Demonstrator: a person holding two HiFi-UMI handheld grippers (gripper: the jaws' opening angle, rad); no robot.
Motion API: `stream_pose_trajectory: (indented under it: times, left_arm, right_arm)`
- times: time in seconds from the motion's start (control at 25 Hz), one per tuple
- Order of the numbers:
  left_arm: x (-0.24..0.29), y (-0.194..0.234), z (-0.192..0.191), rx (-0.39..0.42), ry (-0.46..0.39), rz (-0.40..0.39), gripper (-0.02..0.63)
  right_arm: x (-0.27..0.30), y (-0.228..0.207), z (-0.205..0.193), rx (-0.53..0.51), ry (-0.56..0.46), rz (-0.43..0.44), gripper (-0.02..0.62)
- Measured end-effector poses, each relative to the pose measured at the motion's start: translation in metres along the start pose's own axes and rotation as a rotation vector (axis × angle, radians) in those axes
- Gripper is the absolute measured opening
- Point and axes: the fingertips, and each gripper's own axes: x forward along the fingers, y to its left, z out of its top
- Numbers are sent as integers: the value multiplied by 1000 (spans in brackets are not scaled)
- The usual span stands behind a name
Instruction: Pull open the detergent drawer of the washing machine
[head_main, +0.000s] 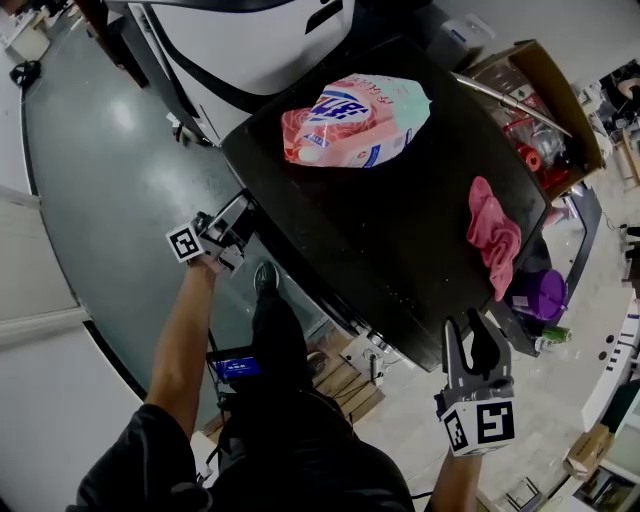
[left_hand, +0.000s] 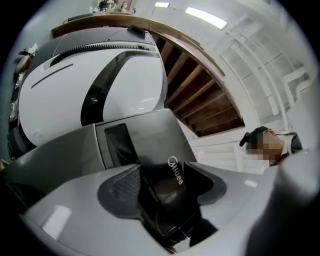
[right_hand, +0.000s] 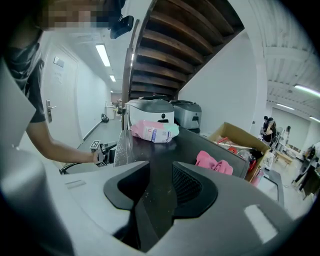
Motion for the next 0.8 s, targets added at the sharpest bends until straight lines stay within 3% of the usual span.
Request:
stream_pose_trajectory:
  times: [0.2,0.32,0.48,0.52,0.64,0.8]
  left_arm:
    - [1,2,1,-53,34,-20,302]
    - [-1,6,3,-121,-11,-30,266]
    - [0,-4,3,-147,-68,-45,287]
    - [1,-8,-4,-147,-55,-51,317]
    - [2,-18,-34,-181,14,-63,318]
    - [4,-24,-47,-194,37,-62,318]
  right_arm:
    - [11,-3,-7,15,24,-16,120]
    - [18,-4,-10,29,33,-21,120]
    - [27,-3,-7,43,24,-22,120]
    - [28,-4,-5,47,18,-24,120]
    - [30,-3,-1,54,3,-18,120]
    - [29,1,0,54,-6,-4,120]
